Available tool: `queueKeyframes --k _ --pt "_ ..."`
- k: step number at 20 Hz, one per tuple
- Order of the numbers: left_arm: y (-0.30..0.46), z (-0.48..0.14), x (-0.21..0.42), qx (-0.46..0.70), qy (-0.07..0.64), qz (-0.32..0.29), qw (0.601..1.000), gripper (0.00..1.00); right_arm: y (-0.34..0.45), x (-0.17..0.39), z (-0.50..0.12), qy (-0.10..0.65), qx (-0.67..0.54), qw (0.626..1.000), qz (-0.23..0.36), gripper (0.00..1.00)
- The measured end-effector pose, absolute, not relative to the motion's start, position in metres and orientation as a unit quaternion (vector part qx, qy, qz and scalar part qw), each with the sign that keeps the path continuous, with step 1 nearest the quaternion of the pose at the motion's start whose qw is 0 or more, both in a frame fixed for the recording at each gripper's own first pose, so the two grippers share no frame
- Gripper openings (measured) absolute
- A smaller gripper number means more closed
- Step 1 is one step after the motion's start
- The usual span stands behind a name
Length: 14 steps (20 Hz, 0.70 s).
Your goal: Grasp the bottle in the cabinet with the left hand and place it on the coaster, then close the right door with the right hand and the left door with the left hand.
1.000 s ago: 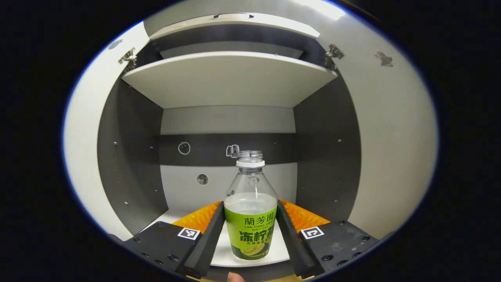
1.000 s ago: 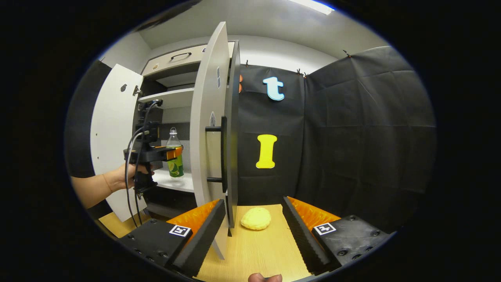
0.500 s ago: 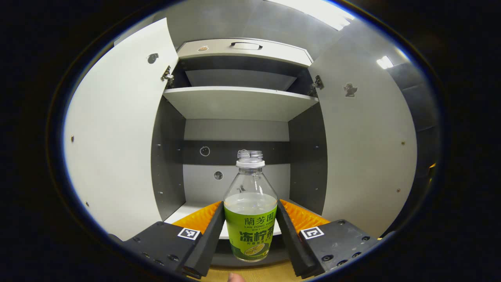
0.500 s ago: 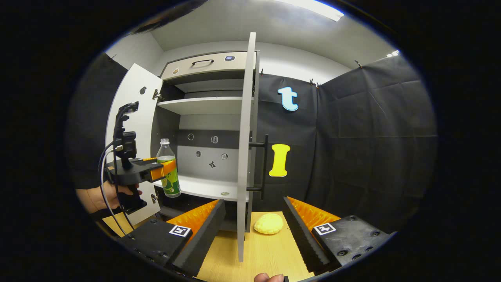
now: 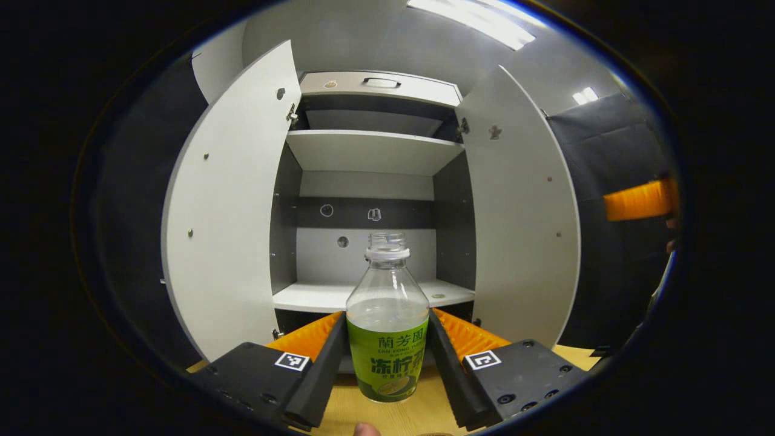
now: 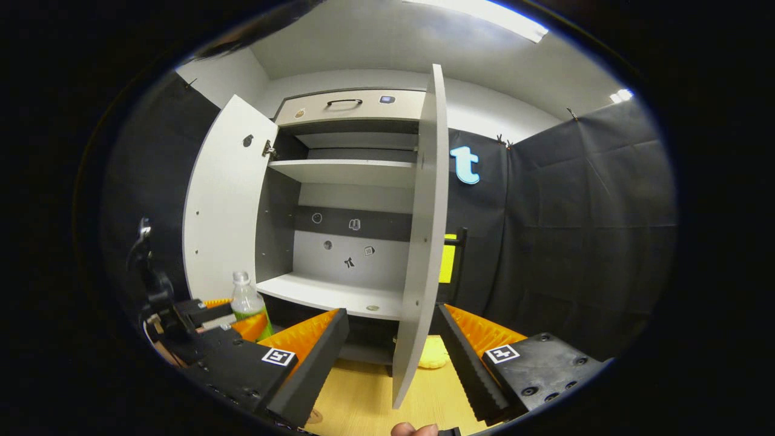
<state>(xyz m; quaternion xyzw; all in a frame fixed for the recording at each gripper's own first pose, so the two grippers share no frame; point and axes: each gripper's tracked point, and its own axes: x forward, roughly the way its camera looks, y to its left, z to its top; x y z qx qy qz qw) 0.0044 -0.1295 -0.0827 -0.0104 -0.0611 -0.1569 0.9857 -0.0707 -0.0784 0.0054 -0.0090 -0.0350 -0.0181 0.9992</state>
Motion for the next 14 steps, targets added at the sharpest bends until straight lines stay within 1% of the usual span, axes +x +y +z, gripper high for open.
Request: queueKeyframes --k 5,9,12,14 --pt "-0.140 -0.145 -0.033 -0.022 -0.038 -0.159 0.986 0.78 -0.059 -0.071 0.019 -0.054 -0.004 0.999 -0.008 0.98" --pt "-0.146 -0.208 -0.047 -0.013 -0.003 -0.161 0.987 0.78 -0.046 -0.074 0.029 -0.077 0.003 0.997 0.006 0.98" --pt "-0.162 -0.242 -0.056 -0.021 0.012 -0.178 0.984 0.78 -0.045 -0.071 0.034 -0.092 -0.006 0.996 0.004 0.98" --pt "-0.173 -0.258 -0.059 -0.014 0.013 -0.190 0.982 0.78 -0.042 -0.067 0.030 -0.083 0.000 0.997 0.005 0.97"
